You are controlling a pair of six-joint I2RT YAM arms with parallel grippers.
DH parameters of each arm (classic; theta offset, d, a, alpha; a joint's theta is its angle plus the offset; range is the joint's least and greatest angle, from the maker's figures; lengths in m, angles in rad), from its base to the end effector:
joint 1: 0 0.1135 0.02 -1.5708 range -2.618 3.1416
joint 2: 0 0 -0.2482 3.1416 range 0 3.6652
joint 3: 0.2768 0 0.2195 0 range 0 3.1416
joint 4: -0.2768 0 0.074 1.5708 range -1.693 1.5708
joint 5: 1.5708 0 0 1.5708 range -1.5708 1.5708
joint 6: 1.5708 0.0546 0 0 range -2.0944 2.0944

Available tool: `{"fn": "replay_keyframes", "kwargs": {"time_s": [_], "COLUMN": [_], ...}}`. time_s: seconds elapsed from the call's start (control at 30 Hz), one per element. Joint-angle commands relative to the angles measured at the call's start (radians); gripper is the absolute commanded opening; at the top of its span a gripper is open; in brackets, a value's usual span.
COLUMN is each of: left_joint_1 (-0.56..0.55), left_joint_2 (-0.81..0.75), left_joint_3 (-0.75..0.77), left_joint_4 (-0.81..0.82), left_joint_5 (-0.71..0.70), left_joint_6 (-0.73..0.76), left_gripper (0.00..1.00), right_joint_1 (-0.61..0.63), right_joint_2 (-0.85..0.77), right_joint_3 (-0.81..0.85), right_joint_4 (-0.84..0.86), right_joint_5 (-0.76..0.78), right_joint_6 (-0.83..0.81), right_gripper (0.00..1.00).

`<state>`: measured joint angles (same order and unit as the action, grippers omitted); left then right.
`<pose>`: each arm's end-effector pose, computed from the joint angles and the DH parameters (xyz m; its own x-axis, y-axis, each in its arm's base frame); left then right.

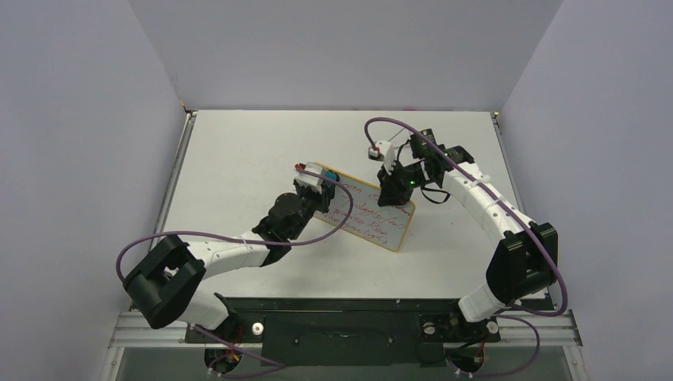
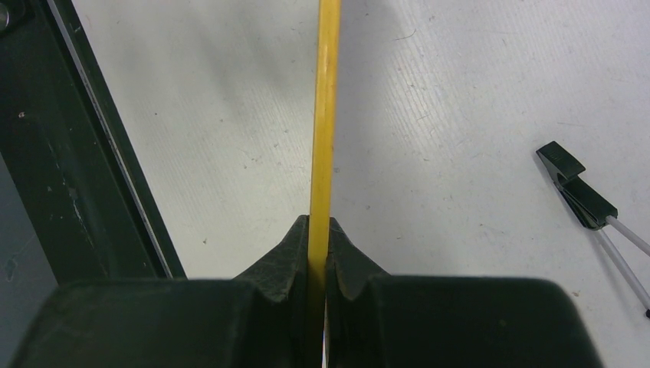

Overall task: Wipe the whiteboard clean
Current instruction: Erase the whiteboard at the center of the board.

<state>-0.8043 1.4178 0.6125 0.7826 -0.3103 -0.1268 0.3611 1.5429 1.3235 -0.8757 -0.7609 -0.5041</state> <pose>0.2185 -0.2029 0.2453 -0.0756 -0.0951 -0.9926 0.4684 0.8754 -0.1195 0.2526 0.1356 0.2733 -0.4619 -0.5484 -0.6971 -0.8844 0.3439 0.3156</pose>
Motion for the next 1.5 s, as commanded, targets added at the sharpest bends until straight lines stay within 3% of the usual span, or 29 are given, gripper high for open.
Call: {"fn": "replay_keyframes", "kwargs": {"time_s": [0.0, 1.03, 1.47], "left_joint_1": [-0.005, -0.009, -0.013], "left_joint_2": [0.02, 0.085, 0.009], "left_joint_3": [-0.015, -0.095, 0.044], "left_joint_4": [0.073, 0.082, 0.012], "left_joint_5": [0.01, -0.018, 0.005], "left_joint_6": [-0.014, -0.034, 0.001], "left_gripper": [0.0, 0.0, 0.0], "right_joint_1": [0.013, 0.014, 0.015], "right_joint_2": [0.026, 0.027, 0.029], "right_joint_3": [-0.012, -0.01, -0.01], "right_joint_4": [-0.025, -0.027, -0.028], "right_joint_5": [0.022, 0.018, 0.019], "right_joint_6": [-0.071, -0.073, -0.073], "right_gripper": [0.0, 0.0, 0.0]}}
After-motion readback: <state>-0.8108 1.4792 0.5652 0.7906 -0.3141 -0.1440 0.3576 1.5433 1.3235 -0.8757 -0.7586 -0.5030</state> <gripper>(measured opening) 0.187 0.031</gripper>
